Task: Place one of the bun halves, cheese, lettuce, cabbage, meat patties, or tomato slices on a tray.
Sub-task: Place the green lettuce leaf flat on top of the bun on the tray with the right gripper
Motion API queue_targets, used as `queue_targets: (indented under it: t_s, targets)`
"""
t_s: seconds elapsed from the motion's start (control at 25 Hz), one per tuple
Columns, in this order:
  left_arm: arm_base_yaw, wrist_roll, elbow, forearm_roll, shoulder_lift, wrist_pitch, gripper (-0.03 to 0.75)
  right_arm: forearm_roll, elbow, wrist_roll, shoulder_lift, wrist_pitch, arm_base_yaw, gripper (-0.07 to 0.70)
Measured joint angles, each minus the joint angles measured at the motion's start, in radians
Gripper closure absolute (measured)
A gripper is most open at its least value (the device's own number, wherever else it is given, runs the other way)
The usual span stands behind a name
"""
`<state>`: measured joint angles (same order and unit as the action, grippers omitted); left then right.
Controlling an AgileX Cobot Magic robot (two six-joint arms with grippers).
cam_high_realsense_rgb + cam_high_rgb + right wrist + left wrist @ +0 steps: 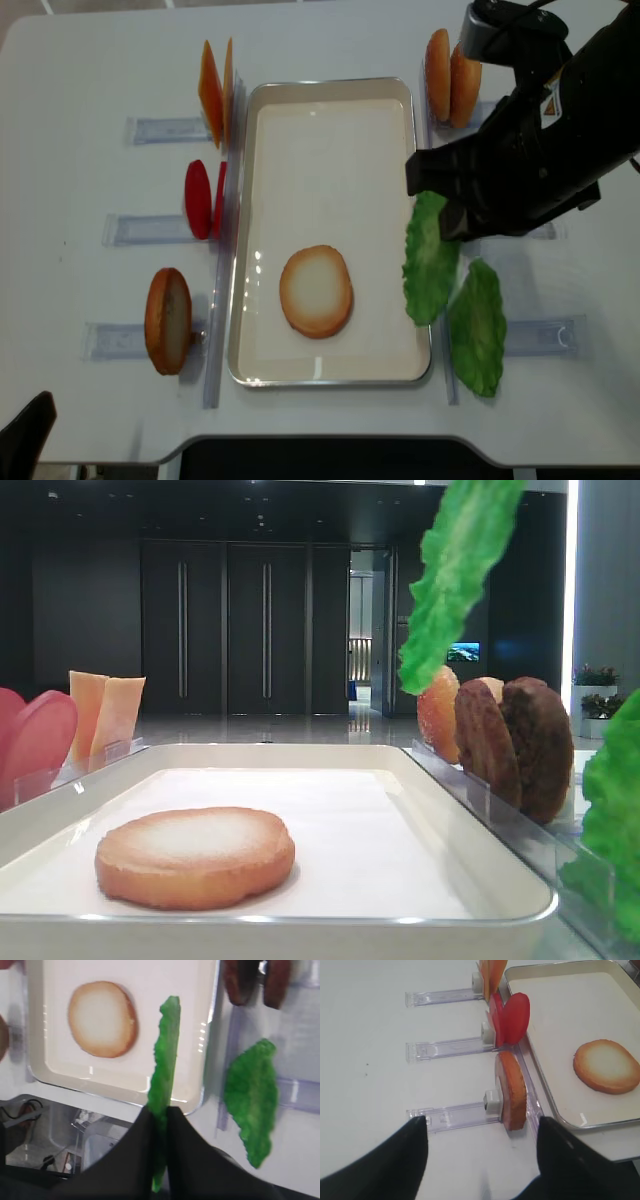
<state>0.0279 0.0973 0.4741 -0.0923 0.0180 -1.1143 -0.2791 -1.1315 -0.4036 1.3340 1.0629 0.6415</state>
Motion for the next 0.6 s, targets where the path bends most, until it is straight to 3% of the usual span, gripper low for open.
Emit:
queue_targets:
  t_s: [0.16,0.4,0.6]
  targets:
    - [0.000,0.000,0.000,0.000,0.000,0.000,0.199,-0.033,-0.001,0.000,0.003,-0.117,0.041,0.598]
    - [0.000,0.000,0.000,0.000,0.000,0.000,0.199,-0.074,-0.001,0.010,0.078,-0.233,0.104,0.598]
    - [0.000,0.000,0.000,0.000,0.000,0.000,0.199,-0.244,-0.001,0.142,0.164,-0.329,0.136,0.598]
